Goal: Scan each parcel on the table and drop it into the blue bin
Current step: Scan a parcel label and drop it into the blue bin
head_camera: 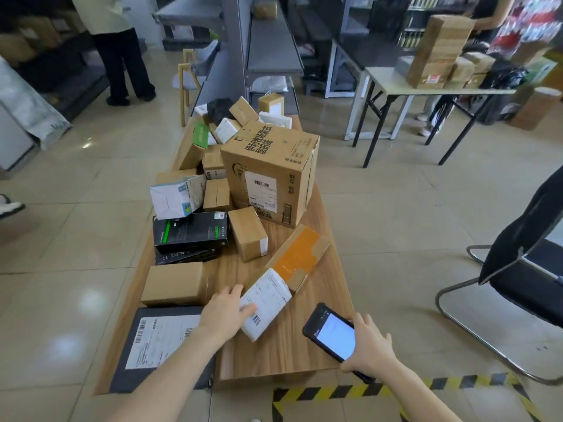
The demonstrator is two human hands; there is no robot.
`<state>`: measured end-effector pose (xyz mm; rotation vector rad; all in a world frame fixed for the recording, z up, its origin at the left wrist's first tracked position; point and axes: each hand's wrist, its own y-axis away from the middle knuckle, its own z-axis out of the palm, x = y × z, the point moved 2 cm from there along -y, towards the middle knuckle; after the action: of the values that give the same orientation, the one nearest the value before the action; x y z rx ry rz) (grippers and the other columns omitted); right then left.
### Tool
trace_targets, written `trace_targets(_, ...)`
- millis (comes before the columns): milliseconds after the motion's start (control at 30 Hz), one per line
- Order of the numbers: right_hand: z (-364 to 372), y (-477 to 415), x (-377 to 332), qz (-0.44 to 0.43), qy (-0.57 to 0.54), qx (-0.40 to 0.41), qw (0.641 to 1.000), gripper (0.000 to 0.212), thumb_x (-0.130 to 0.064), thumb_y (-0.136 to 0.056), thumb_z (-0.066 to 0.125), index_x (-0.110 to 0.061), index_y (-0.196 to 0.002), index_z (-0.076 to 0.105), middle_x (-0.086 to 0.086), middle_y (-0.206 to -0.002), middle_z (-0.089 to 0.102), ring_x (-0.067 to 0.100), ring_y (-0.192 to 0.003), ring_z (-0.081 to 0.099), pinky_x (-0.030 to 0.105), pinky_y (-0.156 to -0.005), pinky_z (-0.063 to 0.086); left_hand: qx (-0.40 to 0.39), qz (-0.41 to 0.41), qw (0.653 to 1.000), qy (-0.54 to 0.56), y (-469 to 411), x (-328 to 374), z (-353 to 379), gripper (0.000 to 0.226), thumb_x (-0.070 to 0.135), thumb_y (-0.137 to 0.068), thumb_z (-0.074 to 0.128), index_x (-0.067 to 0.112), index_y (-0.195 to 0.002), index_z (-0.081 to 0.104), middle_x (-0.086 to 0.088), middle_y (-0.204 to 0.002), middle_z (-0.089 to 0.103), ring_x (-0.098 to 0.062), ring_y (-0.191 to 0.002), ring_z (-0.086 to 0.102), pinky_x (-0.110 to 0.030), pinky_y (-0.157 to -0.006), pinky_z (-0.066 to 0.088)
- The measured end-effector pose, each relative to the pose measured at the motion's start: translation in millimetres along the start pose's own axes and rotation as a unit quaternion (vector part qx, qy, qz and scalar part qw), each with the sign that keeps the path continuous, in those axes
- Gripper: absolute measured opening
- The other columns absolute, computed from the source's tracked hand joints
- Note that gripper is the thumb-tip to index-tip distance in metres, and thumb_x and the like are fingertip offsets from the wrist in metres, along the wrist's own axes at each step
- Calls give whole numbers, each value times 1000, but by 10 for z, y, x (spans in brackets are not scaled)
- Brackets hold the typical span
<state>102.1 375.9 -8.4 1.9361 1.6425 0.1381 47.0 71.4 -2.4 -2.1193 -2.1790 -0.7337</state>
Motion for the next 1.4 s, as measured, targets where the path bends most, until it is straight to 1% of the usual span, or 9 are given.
trace_targets(133,27,44,10,-8,3,-13,1000,92,-45,-50,80,-29,-126,30,-11,-106,30,11,-110,41,45,-104,32,78,7,996,53,72,35,62,54,38,-98,50,20,-145,31,-2,-135,44,-16,-112,51,-22,-76,41)
trace_targets(233,43,74,24,-18,7,-12,1000,92,-45,-51,79,-30,-128,30,-11,-105,31,9,-102,39,38,-99,35,109,7,990,89,134,65,141,59,42,-92,58,25,-141,29,0,-128,42,-11,-106,48,-18,-71,43)
trace_targets(367,27,91,8,-20,8,-11,1000,90,-44,-53,79,-31,-127,30,-11,-104,31,7,-99,35,37,-100,35,75,6,994,80,184,10,318,100,63,-67,74,25,-144,22,3,-134,32,-14,-123,36,-24,-90,41)
trace_targets(467,-1,83,-33,-24,14,-7,1000,89,-45,-53,80,-32,-126,30,-11,-103,31,7,-98,35,36,-101,36,101,-4,995,6,176,-35,377,108,71,-59,72,27,-146,24,-1,-139,31,-19,-128,33,-31,-104,36)
trace_targets(600,-67,67,-98,-45,23,11,999,94,-45,-52,80,-32,-130,30,-12,-105,31,7,-98,34,35,-100,35,131,-43,990,-8,142,-87,369,115,72,-58,74,23,-148,22,-5,-134,38,-22,-125,38,-33,-104,34)
trace_targets(767,-197,69,-258,-76,52,36,995,89,-46,-57,78,-31,-130,29,-10,-114,36,10,-108,38,35,-99,31,142,6,989,41,152,-153,241,105,50,-57,83,20,-143,31,1,-131,42,-22,-116,46,-33,-95,39)
trace_targets(900,-372,55,-418,-94,90,55,990,93,-45,-61,80,-31,-135,26,-7,-128,37,14,-120,37,42,-106,30,118,93,986,79,141,-183,101,106,33,-60,86,18,-147,27,6,-143,31,-15,-129,36,-27,-103,36)
trace_targets(1067,-537,51,-558,-131,121,83,980,96,-42,-63,81,-32,-139,24,-5,-134,33,16,-125,34,46,-107,33,108,147,982,41,145,-192,-46,102,24,-68,80,10,-151,21,0,-151,26,-17,-139,27,-26,-113,27)
trace_targets(1400,-550,55,-538,-138,131,88,978,96,-46,-60,82,-34,-137,27,-7,-130,35,15,-122,39,45,-102,37,104,172,979,22,168,-156,-147,96,20,-71,76,14,-151,22,5,-150,25,-15,-137,26,-22,-114,26)
